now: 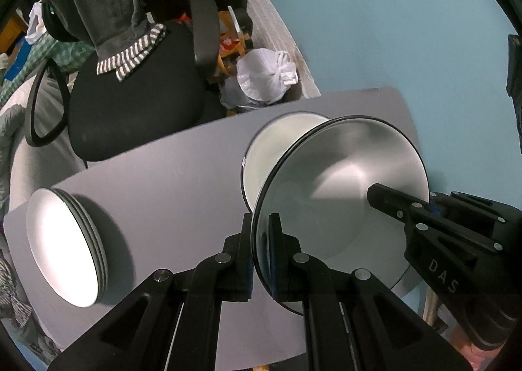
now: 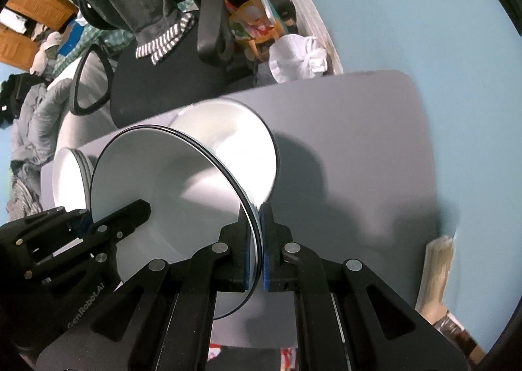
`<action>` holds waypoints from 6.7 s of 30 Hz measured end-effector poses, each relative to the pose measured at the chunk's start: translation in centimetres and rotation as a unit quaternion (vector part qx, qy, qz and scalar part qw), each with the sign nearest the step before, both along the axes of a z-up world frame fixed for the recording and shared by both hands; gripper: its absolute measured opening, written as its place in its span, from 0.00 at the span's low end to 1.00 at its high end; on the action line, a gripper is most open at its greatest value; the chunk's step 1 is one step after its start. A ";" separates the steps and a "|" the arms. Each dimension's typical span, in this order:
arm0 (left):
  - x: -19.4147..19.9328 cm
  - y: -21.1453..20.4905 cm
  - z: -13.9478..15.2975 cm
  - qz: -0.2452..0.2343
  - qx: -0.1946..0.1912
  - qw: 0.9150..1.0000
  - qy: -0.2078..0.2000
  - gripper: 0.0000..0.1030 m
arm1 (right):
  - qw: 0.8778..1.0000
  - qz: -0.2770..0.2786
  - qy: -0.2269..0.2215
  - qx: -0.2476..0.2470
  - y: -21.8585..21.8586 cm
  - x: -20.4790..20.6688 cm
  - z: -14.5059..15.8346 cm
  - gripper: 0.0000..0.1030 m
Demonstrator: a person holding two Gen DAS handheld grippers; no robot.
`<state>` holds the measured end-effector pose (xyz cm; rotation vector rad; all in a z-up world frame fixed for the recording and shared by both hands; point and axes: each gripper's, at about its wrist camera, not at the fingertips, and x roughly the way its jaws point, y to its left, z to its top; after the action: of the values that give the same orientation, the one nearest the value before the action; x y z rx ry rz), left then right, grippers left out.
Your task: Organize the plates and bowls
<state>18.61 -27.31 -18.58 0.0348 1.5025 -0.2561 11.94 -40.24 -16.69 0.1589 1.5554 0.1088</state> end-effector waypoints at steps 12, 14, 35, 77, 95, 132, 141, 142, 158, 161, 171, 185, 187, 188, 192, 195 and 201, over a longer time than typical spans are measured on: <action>2.1 -0.7 -2.4 -0.012 0.033 0.999 0.019 0.09 | 0.999 0.002 0.037 -0.006 0.4 2.3 -2.3 0.06; 2.1 -0.9 -2.7 -0.016 0.037 0.999 0.020 0.09 | 0.999 0.002 0.040 -0.007 0.3 2.4 -2.5 0.06; 3.0 -1.3 -3.8 -0.037 0.059 0.997 0.041 0.19 | 0.995 0.023 0.093 -0.002 0.8 4.1 -3.3 0.18; 0.4 2.2 2.9 -0.027 0.003 0.999 -0.026 0.71 | 0.999 0.022 0.008 -0.032 0.0 1.9 2.3 0.64; -2.7 4.7 8.1 -0.024 -0.022 0.995 -0.098 0.78 | 0.996 0.041 -0.068 -0.040 1.5 -0.2 7.3 0.64; 1.9 4.3 -1.9 0.017 -0.058 0.998 -0.013 0.77 | 0.994 0.103 -0.025 0.016 -1.5 2.7 -1.8 0.64; 3.1 4.0 -4.6 0.028 -0.094 0.995 0.033 0.63 | 0.993 0.103 0.010 0.055 -1.1 3.9 -4.4 0.64; 3.2 4.0 -4.9 0.029 -0.099 0.994 0.038 0.63 | 0.993 0.102 0.014 0.060 -1.1 4.0 -4.6 0.64; 4.0 3.7 -8.1 0.040 -0.148 0.980 0.124 0.34 | 0.987 0.080 0.076 0.119 -1.8 5.2 -6.8 0.36; 4.2 3.6 -8.3 0.034 -0.149 0.979 0.132 0.33 | 0.986 0.079 0.085 0.119 -1.6 5.3 -6.8 0.36; 4.3 3.5 -8.6 0.032 -0.153 0.978 0.137 0.38 | 0.986 0.076 0.104 0.104 -1.3 5.5 -7.2 0.40; 3.7 3.8 -8.8 0.033 -0.179 0.975 0.129 0.45 | 0.983 0.062 0.104 0.137 -1.3 5.4 -7.8 0.50; 3.6 4.0 -8.6 0.034 -0.181 0.975 0.125 0.40 | 0.983 0.067 0.098 0.139 -1.4 5.4 -7.7 0.50; 3.6 4.1 -8.6 0.036 -0.182 0.975 0.124 0.37 | 0.983 0.067 0.097 0.140 -1.4 5.4 -7.7 0.50; 3.5 4.6 -8.6 0.040 -0.186 0.974 0.120 0.32 | 0.982 0.069 0.102 0.145 -1.6 5.6 -7.9 0.50; 3.4 5.0 -8.7 0.043 -0.191 0.974 0.117 0.29 | 0.982 0.070 0.105 0.144 -1.6 5.6 -7.7 0.46; 3.5 5.0 -8.6 0.037 -0.188 0.975 0.114 0.28 | 0.978 0.068 0.112 0.160 -2.7 5.4 -7.6 0.32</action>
<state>22.07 -22.28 -27.18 -0.3619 1.6563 -0.4939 17.30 -42.96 -24.27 0.3264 1.7654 0.4635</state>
